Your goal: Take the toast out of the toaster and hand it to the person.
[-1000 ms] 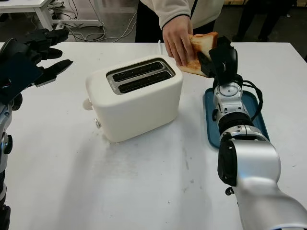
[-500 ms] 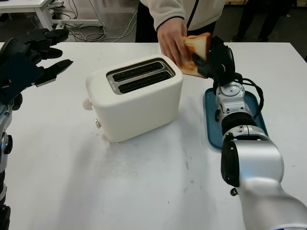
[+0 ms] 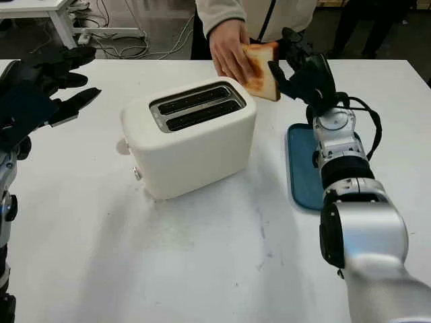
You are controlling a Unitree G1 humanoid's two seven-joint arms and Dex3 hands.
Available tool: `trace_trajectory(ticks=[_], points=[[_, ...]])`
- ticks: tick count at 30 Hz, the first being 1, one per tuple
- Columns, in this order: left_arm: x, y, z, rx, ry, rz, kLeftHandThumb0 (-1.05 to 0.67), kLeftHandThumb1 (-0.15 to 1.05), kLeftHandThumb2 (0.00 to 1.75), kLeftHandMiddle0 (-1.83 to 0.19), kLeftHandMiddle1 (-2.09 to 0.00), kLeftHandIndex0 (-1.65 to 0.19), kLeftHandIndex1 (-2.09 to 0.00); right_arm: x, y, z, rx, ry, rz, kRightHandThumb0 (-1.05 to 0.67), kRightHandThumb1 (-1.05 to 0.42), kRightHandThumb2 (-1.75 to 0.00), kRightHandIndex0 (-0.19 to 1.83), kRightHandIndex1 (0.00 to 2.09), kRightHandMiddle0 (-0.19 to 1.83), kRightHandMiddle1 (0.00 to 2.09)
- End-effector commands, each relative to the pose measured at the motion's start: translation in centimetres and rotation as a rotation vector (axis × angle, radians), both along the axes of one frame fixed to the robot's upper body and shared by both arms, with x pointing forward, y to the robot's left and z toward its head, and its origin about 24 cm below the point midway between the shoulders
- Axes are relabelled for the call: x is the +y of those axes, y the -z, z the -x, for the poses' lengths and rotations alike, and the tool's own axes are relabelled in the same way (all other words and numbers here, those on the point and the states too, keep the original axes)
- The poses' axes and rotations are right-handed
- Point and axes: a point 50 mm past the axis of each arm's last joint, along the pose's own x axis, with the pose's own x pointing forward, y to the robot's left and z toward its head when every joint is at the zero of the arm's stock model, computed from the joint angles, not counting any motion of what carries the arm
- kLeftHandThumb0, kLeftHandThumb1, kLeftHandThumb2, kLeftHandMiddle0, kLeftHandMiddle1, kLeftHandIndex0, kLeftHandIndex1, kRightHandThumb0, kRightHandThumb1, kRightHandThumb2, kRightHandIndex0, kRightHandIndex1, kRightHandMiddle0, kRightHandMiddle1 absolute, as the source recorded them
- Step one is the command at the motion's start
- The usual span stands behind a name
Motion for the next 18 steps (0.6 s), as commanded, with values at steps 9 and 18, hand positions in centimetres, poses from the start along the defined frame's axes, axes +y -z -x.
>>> trace_trajectory(ticks=[9, 18], points=[[0.4, 2.1, 1.9, -0.012, -0.039, 0.178, -0.48, 0.92, 0.33, -0.14, -0.78, -0.47, 0.0, 0.5, 3.3, 4.2, 0.006, -0.048, -0.174, -0.65, -0.92, -0.68, 0.0, 0.0, 0.0, 0.0], [-0.3, 5.6, 3.9, 0.017, -0.097, 0.319, -0.46, 0.92, 0.45, -0.1, -0.7, -0.38, 0.0, 3.2, 5.9, 10.7, 0.023, -0.033, -0.276, -0.61, -0.92, -0.72, 0.07, 0.03, 0.08, 0.03]])
